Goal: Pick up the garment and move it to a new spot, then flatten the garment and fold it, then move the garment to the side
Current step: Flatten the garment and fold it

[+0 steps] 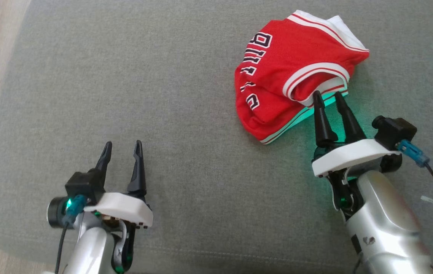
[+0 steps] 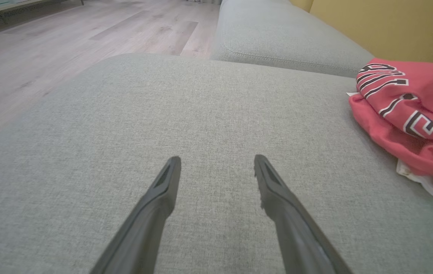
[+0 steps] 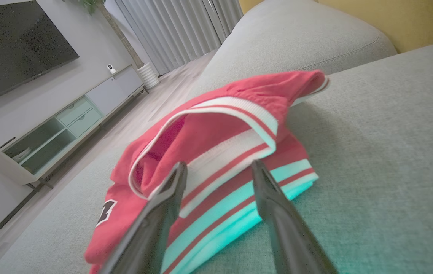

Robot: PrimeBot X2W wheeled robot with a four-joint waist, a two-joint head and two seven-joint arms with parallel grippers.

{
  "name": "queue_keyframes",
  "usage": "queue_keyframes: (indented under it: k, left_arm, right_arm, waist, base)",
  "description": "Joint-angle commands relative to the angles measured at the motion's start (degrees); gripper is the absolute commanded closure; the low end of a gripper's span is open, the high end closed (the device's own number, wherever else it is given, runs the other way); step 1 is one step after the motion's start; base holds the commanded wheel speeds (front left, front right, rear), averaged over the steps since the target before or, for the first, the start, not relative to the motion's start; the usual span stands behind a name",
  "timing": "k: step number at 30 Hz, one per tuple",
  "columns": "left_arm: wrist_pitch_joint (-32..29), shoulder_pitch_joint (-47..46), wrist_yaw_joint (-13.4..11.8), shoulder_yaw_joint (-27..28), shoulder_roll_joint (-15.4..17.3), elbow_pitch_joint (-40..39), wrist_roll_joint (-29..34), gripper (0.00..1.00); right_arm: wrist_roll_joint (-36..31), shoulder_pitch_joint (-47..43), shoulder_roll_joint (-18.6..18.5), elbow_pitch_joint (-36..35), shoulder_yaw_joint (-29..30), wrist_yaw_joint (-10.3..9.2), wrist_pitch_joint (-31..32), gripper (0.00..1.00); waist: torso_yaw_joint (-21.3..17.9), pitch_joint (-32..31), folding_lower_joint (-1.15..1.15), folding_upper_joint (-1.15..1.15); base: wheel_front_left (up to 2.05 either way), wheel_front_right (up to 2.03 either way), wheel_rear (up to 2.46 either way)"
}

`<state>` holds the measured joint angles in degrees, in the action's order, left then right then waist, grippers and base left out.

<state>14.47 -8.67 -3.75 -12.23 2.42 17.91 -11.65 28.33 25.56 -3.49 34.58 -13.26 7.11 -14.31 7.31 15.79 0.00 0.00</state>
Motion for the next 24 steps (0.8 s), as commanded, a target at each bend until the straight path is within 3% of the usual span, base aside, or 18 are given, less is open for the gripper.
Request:
queue_keyframes:
  k: [1, 5, 6, 7, 8, 24]
  left_arm:
    - [0.52, -1.0, -0.08, 1.51, 0.46, -1.79, 0.08, 0.0]
    - [0.52, -1.35, -0.22, 1.15, 0.46, -1.47, -0.12, 0.0]
    - [0.52, -1.45, -0.24, 1.04, 0.46, -1.38, -0.18, 0.0]
    - [0.52, -1.45, -0.24, 1.04, 0.46, -1.38, -0.18, 0.0]
    - [0.52, -1.54, -0.26, 0.96, 0.46, -1.25, -0.24, 0.0]
    - [0.52, -0.39, -0.41, 1.63, 0.46, -0.15, -0.99, 0.0]
  right_arm:
    - [0.49, 1.32, 0.61, -1.92, -1.68, 0.37, -0.69, 0.31]
    - [0.02, 2.12, 0.61, -1.55, -1.79, 0.37, -0.69, 0.73]
    - [-0.25, 2.44, 0.61, -1.46, -1.82, 0.37, -0.69, 0.89]
    - [-0.25, 2.44, 0.61, -1.46, -1.82, 0.37, -0.69, 0.89]
    - [-0.47, 2.73, 0.61, -1.38, -1.78, 0.37, -0.69, 1.0]
    - [-3.29, 2.65, 0.61, -2.89, 1.57, 0.37, -0.69, 1.0]
  waist:
    - [-0.23, -0.13, 0.0, 0.0]
    - [-0.47, -0.2, 0.0, 0.0]
    - [-0.47, -0.2, 0.0, 0.0]
    - [-0.47, -0.2, 0.0, 0.0]
    - [-0.47, -0.21, 0.0, 0.0]
    - [-0.99, -1.52, 0.0, 0.0]
  base:
    - [0.0, 0.0, 0.0]
    - [0.0, 0.0, 0.0]
    - [0.0, 0.0, 0.0]
    - [0.0, 0.0, 0.0]
    - [0.0, 0.0, 0.0]
    - [0.0, 0.0, 0.0]
